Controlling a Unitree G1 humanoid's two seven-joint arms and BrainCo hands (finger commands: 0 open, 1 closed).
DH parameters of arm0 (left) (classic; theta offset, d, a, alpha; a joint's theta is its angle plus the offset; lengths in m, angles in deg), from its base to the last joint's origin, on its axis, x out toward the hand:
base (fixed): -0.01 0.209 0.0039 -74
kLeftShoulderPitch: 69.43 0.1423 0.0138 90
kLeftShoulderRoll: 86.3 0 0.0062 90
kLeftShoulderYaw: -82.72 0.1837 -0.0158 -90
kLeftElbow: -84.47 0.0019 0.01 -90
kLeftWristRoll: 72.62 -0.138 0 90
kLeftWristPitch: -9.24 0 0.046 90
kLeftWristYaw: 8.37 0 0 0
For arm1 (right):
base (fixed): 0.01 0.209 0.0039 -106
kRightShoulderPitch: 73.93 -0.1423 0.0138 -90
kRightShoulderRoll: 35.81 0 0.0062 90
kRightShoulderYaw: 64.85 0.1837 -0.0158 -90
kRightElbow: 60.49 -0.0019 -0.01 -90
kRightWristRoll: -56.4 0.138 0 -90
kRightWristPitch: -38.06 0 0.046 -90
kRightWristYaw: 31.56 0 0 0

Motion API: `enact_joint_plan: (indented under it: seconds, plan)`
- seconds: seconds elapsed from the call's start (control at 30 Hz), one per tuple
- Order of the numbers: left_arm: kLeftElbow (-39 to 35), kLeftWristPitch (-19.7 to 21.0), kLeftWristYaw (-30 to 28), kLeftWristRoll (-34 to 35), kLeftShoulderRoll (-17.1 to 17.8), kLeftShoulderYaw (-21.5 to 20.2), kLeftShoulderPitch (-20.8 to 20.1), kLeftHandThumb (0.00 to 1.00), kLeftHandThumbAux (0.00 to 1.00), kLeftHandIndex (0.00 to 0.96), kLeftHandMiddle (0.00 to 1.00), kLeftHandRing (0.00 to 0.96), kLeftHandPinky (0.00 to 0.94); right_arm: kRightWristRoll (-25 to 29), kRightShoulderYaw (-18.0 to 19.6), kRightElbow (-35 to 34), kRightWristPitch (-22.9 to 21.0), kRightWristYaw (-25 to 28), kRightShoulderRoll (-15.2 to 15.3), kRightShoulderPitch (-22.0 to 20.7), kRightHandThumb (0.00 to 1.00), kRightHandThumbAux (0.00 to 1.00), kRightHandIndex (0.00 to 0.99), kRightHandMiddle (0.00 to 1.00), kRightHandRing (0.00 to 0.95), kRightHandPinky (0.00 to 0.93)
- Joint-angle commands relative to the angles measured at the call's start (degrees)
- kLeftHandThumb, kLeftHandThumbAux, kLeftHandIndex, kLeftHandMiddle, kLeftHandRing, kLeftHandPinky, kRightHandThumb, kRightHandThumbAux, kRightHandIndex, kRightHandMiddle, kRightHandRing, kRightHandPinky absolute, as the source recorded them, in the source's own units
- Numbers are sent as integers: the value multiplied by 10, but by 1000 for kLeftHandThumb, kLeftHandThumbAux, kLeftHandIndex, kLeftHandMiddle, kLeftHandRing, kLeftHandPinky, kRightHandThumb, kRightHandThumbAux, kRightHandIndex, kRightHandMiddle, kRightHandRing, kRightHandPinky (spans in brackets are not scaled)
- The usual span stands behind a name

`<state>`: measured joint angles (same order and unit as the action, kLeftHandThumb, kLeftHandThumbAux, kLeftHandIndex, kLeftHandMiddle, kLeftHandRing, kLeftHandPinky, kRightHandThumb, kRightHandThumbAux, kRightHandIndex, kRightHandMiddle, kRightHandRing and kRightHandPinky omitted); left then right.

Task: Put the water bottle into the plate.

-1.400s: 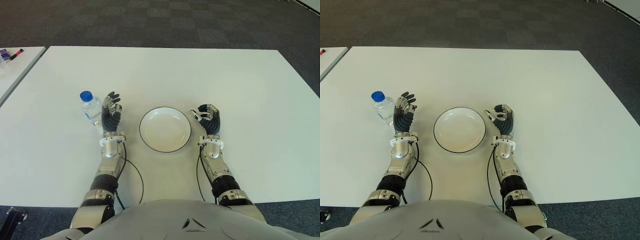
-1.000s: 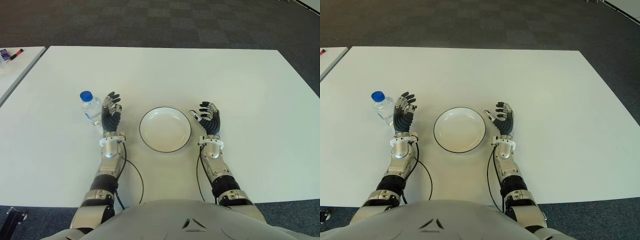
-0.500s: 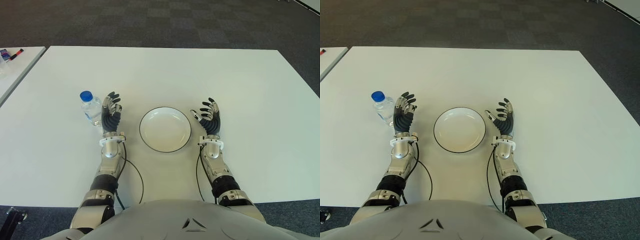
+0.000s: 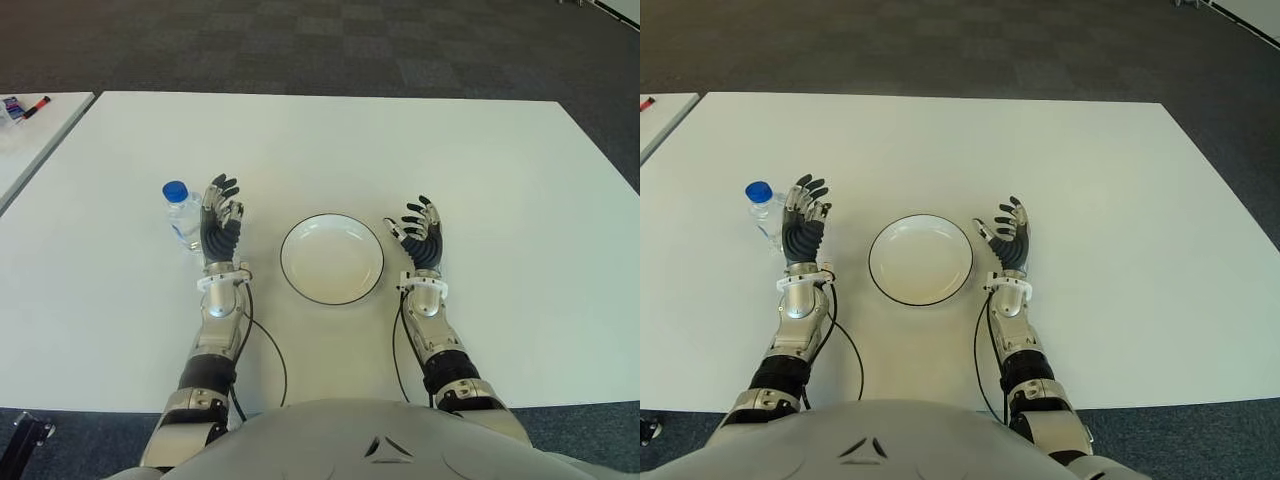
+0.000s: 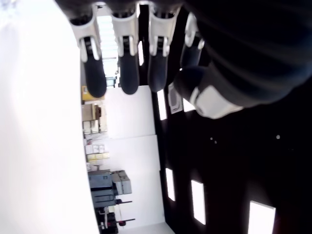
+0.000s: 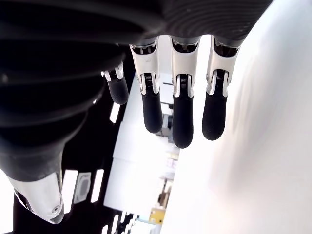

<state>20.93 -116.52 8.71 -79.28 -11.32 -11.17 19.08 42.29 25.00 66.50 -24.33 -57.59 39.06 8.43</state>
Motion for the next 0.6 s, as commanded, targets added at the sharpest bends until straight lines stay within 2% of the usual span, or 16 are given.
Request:
enact_joint_plan:
  seconds: [0.03, 0.33, 0.6]
  plan:
    - [-21, 12, -9, -7, -2, 6, 12, 711, 595, 151, 228, 243, 302, 5, 2, 20, -1, -2, -6, 1, 608, 663, 136, 283, 358, 424]
    - [-57, 4, -3, -25, 5, 8, 20, 692, 590, 153, 218, 235, 299, -6, 0, 36, 10, -17, -7, -6, 583, 681, 143, 295, 373, 445]
    - [-85, -1, -4, -38, 6, 9, 30, 680, 606, 167, 224, 243, 304, -15, -3, 41, 6, -28, -8, -10, 573, 701, 152, 303, 368, 423]
